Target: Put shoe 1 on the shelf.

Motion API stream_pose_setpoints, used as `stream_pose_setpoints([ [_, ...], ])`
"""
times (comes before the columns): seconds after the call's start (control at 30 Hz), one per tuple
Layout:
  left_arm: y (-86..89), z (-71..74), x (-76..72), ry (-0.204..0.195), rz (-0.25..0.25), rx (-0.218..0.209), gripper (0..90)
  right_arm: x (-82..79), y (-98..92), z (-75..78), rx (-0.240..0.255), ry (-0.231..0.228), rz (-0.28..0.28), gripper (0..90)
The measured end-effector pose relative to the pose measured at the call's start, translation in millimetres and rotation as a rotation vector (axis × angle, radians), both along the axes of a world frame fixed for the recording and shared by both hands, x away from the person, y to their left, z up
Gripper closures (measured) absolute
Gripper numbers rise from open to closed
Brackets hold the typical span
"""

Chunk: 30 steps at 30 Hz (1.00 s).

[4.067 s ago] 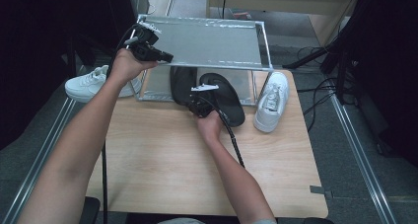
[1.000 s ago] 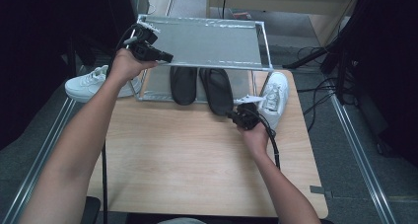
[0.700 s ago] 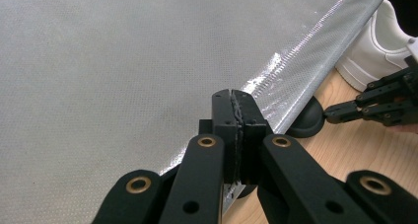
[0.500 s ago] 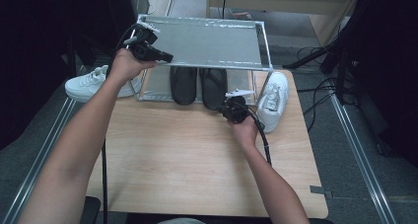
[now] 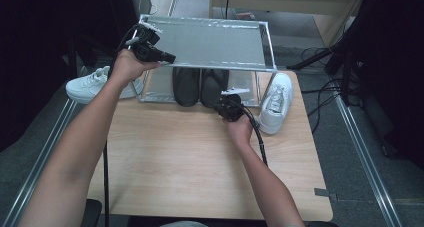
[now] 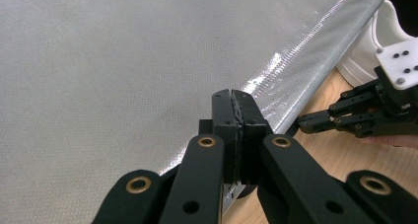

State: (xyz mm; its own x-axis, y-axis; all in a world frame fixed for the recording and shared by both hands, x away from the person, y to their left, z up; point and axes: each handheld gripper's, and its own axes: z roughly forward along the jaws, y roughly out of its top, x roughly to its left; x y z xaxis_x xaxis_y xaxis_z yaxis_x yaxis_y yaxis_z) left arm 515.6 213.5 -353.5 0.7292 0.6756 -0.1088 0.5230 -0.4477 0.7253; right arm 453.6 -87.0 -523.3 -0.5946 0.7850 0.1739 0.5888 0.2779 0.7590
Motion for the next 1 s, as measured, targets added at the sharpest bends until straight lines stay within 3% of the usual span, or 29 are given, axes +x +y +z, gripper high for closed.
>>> stream_pose_setpoints([
  [0.17,-1.9,0.2,-2.2,-0.013,0.002,0.010,90.0,4.9,8.8,0.5,-0.017,-0.007,0.005,90.0],
  [0.27,-0.2,-1.1,-2.3,-0.008,0.011,-0.015,90.0,6.0,8.9,0.1,0.004,0.009,-0.003,89.9],
  [0.43,-0.8,-0.5,-4.6,-0.028,0.024,-0.007,87.8,-3.9,2.5,7.0,0.013,0.012,0.014,88.2],
  [0.6,0.8,5.3,-7.2,-0.021,0.025,0.003,78.0,-22.9,-2.7,16.5,0.007,-0.002,0.080,83.0],
  [0.67,1.7,9.9,-11.0,-0.022,0.030,-0.004,69.5,-32.8,-6.1,20.6,0.027,0.002,0.100,80.1],
  [0.8,6.4,21.4,-22.6,-0.023,0.024,-0.034,57.3,-47.8,-13.5,23.9,0.042,0.007,0.143,72.8],
  [1.0,16.1,35.0,-50.8,-0.029,0.038,-0.048,48.9,-69.4,-28.4,30.8,0.066,-0.007,0.196,64.2],
])
